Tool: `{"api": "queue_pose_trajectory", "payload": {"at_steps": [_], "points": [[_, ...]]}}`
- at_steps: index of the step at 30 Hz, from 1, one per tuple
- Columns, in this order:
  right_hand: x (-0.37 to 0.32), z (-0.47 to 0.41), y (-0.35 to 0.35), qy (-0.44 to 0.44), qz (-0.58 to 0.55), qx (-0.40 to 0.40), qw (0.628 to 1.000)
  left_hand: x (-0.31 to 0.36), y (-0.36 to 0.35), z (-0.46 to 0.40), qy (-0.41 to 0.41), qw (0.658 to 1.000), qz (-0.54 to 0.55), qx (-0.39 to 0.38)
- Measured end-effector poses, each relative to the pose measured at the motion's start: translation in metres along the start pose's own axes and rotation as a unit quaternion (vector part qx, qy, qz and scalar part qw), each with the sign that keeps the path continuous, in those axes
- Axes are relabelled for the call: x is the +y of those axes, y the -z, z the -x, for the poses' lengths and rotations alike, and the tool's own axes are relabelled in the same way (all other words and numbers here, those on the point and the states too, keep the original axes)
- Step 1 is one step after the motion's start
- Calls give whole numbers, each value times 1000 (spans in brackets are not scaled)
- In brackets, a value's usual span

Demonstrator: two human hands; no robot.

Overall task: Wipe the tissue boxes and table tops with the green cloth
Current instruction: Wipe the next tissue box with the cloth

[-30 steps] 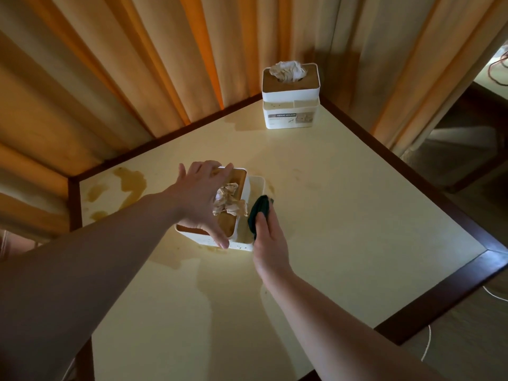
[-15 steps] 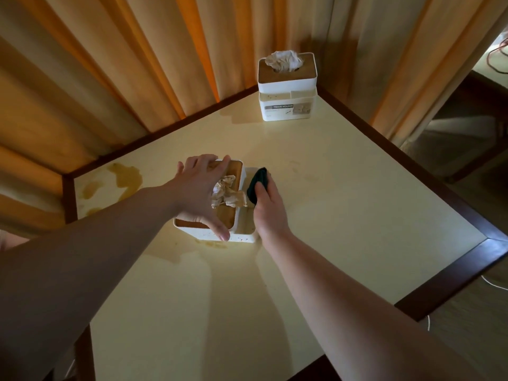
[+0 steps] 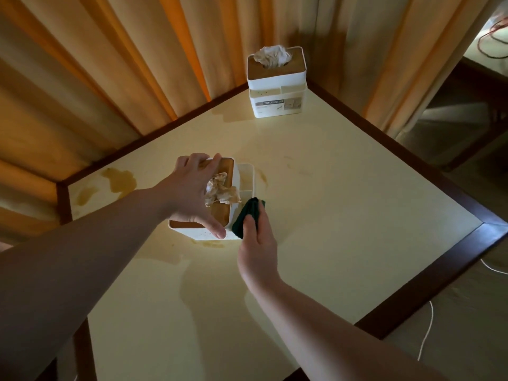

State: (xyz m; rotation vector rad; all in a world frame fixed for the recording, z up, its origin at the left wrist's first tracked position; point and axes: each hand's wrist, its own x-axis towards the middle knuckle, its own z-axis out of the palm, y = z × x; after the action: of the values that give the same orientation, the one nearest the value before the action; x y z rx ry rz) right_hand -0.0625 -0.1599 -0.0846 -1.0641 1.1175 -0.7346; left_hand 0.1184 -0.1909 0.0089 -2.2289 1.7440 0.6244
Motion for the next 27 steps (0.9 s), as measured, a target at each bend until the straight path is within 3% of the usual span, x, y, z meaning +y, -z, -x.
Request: {"api": "queue_pose_trajectory", "payload": {"at_steps": [9,21,27], "points": [[-36,-83,-2,7,64,-34,997,-2,-2,-2,-6,1000,-2,2],[7,-5,17,-6,-13,-51,999,4,2,0,7,1000,-8,-1],[-9,-40,9,2,-8,-53,999,5,3,0,4,1000,-11,-4]]}}
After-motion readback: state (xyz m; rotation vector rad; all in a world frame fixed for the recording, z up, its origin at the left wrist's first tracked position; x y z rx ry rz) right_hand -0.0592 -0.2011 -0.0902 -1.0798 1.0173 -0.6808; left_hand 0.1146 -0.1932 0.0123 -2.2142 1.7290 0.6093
